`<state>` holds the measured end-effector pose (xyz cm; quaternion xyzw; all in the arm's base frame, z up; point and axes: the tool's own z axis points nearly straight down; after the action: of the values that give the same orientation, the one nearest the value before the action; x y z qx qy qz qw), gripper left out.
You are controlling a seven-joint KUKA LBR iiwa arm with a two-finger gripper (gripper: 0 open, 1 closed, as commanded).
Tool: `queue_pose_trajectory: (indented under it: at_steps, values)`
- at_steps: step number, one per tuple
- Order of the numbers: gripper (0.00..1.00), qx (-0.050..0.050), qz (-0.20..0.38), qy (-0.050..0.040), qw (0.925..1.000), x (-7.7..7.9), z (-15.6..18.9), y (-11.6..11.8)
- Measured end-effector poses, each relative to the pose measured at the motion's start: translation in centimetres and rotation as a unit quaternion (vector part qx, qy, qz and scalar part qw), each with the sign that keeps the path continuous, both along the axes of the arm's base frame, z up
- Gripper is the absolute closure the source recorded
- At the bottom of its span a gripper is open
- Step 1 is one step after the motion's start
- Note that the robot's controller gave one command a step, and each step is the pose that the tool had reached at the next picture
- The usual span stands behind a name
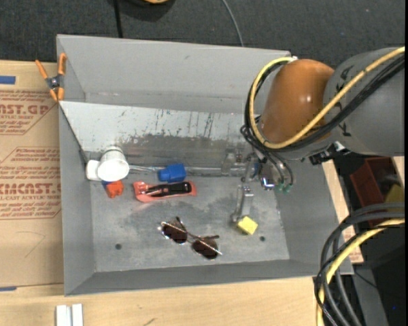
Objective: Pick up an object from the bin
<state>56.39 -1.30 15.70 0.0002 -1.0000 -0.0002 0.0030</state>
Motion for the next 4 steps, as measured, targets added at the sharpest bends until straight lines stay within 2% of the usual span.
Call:
queue_pose_trajectory:
  at_steps: [1,2,3,4]
  values:
    - [0.00,0.000,0.000,-0.0039,1.0000,0.2,0.5,0.0]
    - [0.00,0.000,0.052,-0.0036,0.9987,-2.8,-4.2,2.2]
    - [0.00,0.000,0.101,-0.0013,0.9949,-5.1,-3.7,4.0]
    - [0.00,0.001,0.184,-0.0033,0.9830,-7.6,-3.3,5.7]
